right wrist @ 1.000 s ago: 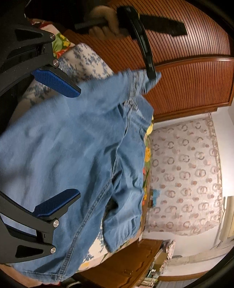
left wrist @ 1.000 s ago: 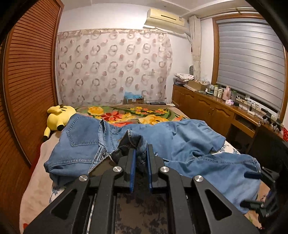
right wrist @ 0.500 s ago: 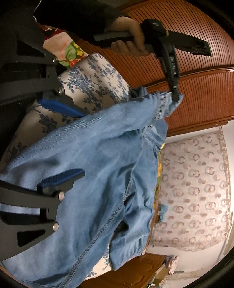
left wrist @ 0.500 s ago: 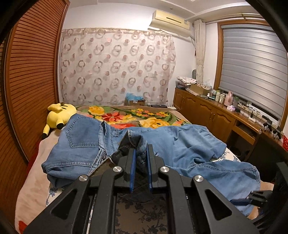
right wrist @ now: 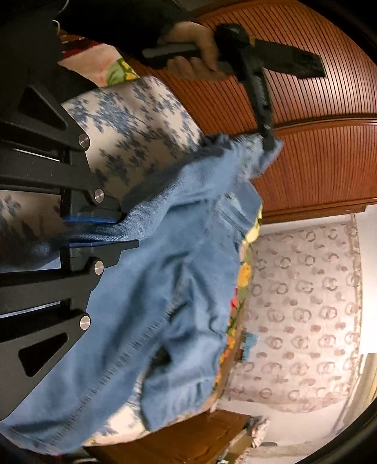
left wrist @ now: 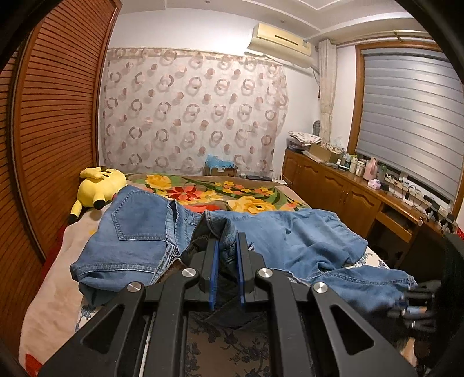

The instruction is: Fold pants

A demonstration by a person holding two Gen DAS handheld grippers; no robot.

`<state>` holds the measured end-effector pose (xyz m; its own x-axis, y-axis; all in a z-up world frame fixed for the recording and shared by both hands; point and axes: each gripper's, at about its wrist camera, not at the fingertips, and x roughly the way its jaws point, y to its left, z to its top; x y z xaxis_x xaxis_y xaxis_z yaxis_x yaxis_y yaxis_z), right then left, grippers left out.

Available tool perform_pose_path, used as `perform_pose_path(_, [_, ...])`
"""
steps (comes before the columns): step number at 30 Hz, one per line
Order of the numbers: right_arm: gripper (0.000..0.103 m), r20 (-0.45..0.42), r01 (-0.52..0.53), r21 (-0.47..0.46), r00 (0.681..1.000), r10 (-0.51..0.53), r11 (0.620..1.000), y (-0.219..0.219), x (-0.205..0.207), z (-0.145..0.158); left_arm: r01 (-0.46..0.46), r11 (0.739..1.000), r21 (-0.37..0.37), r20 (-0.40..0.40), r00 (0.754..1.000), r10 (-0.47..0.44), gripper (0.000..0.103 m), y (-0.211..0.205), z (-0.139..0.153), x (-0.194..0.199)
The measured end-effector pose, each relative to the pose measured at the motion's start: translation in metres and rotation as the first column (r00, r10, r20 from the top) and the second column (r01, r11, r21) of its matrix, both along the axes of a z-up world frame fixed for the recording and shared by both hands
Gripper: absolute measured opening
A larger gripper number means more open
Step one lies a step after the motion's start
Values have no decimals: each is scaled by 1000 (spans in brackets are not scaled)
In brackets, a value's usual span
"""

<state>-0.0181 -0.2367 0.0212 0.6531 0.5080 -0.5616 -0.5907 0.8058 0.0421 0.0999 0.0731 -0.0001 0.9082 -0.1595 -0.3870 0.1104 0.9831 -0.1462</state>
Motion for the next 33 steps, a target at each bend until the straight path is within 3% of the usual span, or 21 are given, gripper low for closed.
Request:
perform_pose_path(18, [9, 110, 42, -31, 993, -38, 999, 33, 63, 45, -10, 999, -42, -6, 1000, 10, 12, 10, 3, 20])
perform_pose_path(33, [9, 150, 55, -47, 988, -47, 997, 56, 138, 54, -28, 998, -64, -56, 998, 24, 12, 25, 14, 90])
